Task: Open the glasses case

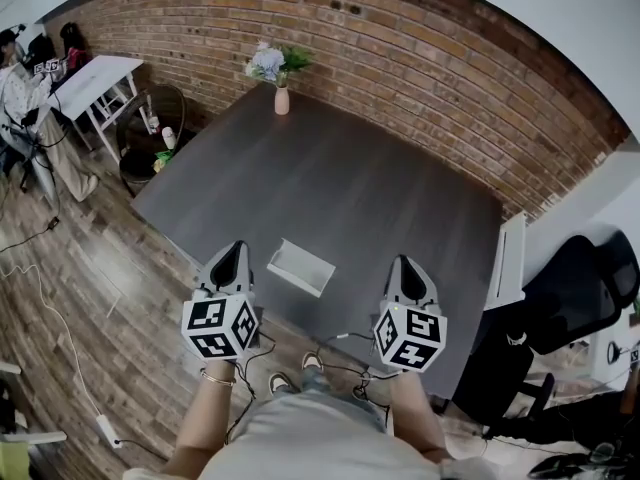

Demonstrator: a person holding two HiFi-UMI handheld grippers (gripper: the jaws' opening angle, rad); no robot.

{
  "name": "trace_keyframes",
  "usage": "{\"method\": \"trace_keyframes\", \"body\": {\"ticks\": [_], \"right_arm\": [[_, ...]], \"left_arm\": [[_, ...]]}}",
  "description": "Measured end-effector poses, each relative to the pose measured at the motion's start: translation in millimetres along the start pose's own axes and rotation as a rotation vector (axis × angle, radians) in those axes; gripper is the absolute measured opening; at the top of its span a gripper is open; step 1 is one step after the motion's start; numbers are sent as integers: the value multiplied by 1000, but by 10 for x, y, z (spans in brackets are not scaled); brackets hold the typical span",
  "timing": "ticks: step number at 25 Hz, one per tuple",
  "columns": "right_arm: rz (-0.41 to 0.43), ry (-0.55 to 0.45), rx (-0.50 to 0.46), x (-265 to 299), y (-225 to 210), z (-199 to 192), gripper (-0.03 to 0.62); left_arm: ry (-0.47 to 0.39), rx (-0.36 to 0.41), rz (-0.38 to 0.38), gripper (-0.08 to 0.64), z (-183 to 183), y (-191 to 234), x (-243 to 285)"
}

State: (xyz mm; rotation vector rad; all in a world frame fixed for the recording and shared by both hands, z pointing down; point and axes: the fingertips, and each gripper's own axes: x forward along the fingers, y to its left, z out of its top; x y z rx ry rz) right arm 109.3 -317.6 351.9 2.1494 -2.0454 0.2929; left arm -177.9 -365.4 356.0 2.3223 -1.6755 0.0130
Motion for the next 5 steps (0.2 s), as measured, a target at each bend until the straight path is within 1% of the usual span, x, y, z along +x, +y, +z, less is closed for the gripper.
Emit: {"method": "trace_keyframes", "body": {"ticks": [5], "right_arm": [[1, 6, 3, 1, 22, -11, 2]], "left_arm": [[4, 1, 3, 5, 1, 22, 0]]}}
